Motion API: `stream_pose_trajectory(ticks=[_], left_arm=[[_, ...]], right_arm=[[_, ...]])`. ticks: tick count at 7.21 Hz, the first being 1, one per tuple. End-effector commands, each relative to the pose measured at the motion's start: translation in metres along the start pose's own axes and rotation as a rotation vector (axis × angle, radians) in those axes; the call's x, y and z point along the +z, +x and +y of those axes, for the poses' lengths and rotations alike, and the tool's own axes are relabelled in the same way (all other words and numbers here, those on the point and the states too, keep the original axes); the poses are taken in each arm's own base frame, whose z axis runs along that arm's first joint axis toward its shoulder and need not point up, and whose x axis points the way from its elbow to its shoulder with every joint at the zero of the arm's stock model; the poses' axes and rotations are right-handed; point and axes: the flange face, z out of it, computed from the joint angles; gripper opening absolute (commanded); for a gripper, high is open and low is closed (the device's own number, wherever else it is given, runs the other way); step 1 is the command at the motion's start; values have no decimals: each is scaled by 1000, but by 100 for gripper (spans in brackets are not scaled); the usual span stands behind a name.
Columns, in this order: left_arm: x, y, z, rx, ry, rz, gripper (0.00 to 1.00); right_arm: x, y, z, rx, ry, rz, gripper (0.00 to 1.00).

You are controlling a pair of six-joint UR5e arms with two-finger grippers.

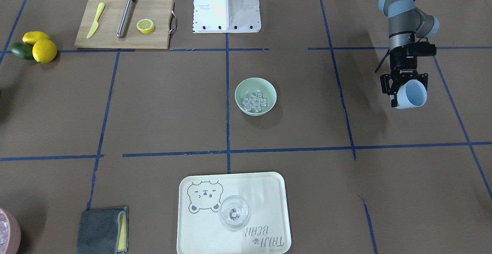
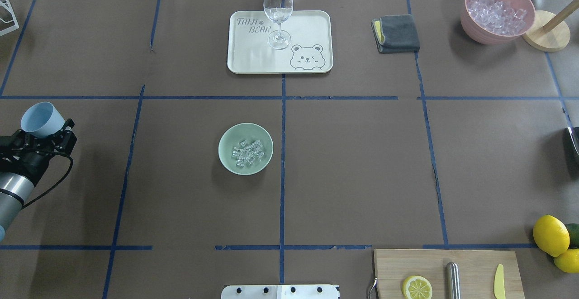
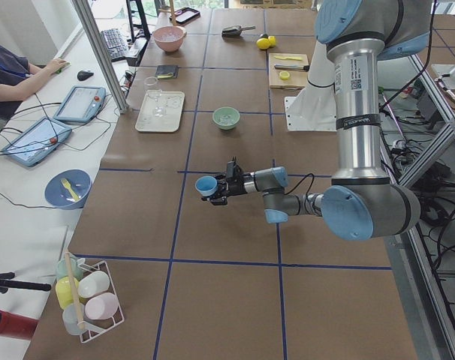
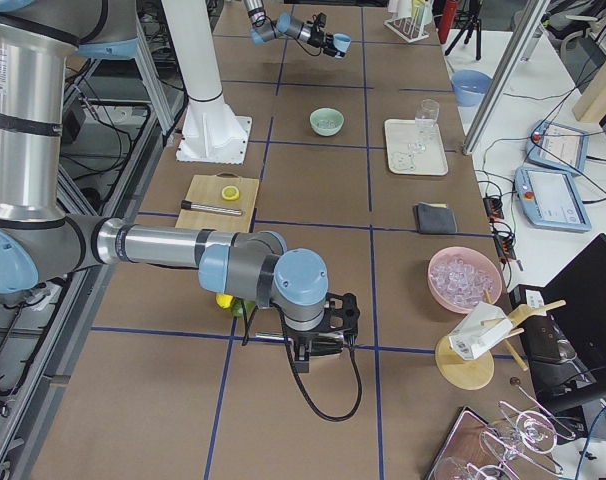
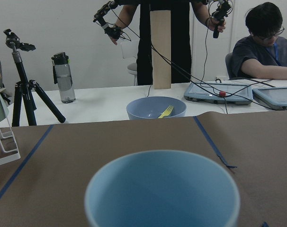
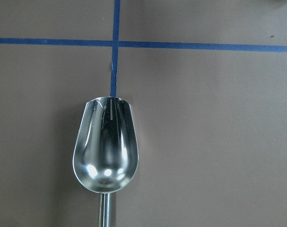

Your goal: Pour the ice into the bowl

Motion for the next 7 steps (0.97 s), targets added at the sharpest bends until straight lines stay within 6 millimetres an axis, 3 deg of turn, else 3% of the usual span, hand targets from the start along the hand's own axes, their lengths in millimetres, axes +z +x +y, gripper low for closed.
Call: stream_pose_trajectory(ticks=[1,4,7], left_arm=[[-4,-5,24,35,-6,-9,0],[-7,-6,36,53,-22,-5,10],[-7,-8,41,63,-29,-7,31]], right_arm=[[0,0,-1,0,0,0,100],[-1,0,-1,0,1,2,100],[0,0,-1,0,0,2,100]])
